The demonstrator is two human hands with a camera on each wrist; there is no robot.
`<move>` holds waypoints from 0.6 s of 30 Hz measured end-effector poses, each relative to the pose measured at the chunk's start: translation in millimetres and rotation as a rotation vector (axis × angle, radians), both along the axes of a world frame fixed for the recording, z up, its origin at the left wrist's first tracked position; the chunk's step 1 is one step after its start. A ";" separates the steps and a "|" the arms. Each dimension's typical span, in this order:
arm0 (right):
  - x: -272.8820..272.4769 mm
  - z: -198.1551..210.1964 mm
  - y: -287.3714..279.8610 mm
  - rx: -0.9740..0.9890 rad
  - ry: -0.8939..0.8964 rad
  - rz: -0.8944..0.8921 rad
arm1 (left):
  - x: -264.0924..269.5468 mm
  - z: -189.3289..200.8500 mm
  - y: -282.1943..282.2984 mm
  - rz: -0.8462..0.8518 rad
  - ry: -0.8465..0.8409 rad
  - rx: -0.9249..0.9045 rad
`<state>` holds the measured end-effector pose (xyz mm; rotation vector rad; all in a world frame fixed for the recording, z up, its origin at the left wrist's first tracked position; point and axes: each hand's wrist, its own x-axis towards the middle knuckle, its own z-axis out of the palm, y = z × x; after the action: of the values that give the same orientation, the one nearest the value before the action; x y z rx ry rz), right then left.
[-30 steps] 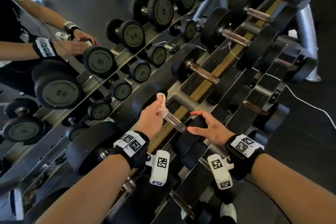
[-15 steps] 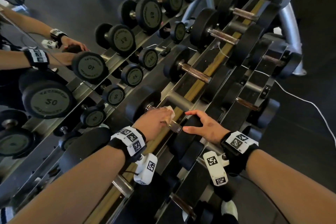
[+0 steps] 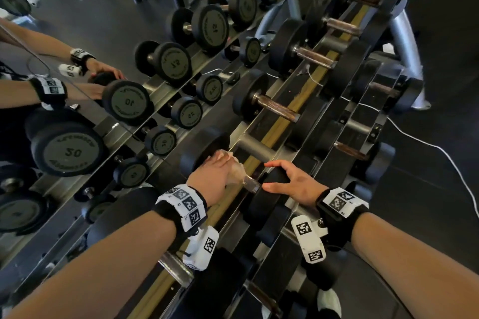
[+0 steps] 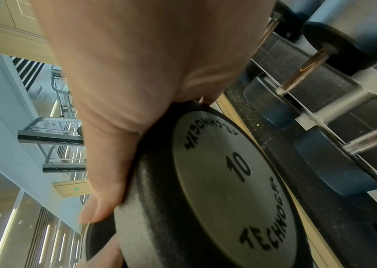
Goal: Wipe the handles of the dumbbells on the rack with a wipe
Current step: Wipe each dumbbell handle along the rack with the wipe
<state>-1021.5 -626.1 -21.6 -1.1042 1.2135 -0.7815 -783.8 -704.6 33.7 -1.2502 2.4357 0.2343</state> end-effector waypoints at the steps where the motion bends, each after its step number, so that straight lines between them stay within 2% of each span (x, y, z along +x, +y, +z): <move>1: 0.2 -0.3 -0.2 0.002 0.000 -0.005 | -1.5 -1.1 3.2 -0.014 0.011 -0.005; 5: 0.7 -0.7 0.2 0.017 -0.008 -0.020 | -6.8 -1.0 25.4 -0.189 0.141 0.077; 8: 0.9 0.5 -0.3 0.024 -0.005 -0.011 | -12.1 3.7 22.2 -0.269 0.059 0.160; 11: 1.4 1.9 -0.8 0.036 -0.003 -0.017 | -16.0 12.5 4.5 -0.156 -0.054 0.151; 14: 0.0 2.9 -1.0 0.048 0.001 -0.015 | -14.8 13.6 -6.8 -0.006 -0.070 0.119; 18: 0.1 9.3 0.0 0.064 0.010 -0.014 | -16.9 3.5 19.3 0.074 -0.011 0.084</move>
<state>-1021.4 -626.1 -12.2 -1.0495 1.2475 -0.7441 -800.7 -685.3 37.2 -1.3023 2.3473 0.3463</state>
